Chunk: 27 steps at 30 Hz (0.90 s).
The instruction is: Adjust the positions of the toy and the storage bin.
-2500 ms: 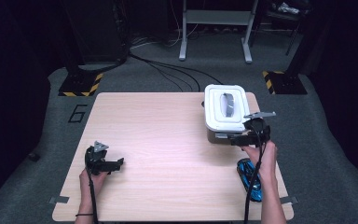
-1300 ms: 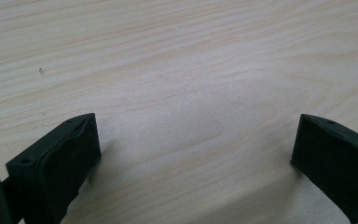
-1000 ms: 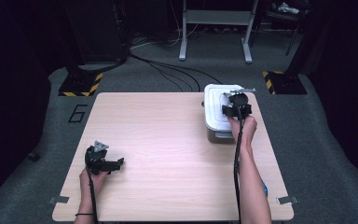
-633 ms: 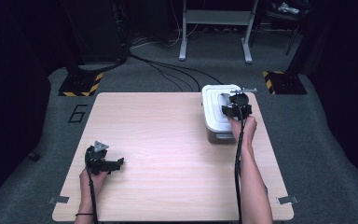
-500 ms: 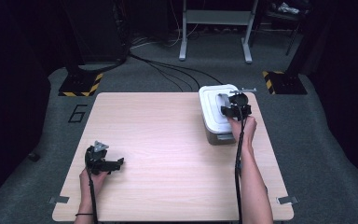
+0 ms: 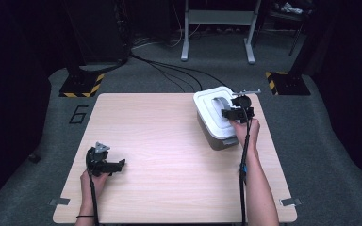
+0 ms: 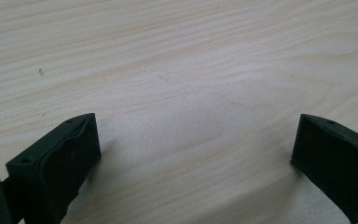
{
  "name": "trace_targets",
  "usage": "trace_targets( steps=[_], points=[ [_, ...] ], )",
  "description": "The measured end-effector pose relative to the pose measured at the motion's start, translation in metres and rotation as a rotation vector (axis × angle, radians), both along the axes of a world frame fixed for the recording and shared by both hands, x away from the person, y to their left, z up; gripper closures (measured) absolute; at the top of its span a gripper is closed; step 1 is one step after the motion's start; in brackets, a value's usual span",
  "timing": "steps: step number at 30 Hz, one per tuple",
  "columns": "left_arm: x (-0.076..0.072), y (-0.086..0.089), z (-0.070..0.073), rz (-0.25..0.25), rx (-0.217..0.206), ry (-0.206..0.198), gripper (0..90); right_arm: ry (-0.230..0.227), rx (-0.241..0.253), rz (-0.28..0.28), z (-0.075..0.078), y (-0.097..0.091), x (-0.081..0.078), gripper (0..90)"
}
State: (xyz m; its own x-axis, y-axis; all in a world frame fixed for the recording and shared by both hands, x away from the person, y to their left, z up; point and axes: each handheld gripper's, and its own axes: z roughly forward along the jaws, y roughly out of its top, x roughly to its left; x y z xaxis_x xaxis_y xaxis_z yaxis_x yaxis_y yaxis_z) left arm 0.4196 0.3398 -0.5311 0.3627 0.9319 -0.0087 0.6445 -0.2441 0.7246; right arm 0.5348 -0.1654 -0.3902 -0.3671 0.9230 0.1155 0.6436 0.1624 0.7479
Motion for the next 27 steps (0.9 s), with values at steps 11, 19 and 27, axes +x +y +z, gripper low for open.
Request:
trace_targets(
  steps=[11,19,27],
  points=[
    [0.0,0.0,0.0,0.002,-0.001,-0.001,1.0,0.023,0.043,0.051,0.0,0.001,-0.012,66.6],
    [0.0,0.0,0.0,0.002,-0.001,-0.001,1.0,0.022,0.05,0.121,-0.001,0.005,-0.023,66.7],
    [0.0,0.0,0.0,0.004,-0.002,-0.002,1.0,0.025,0.053,0.174,-0.001,0.01,-0.03,66.8]
  ],
)
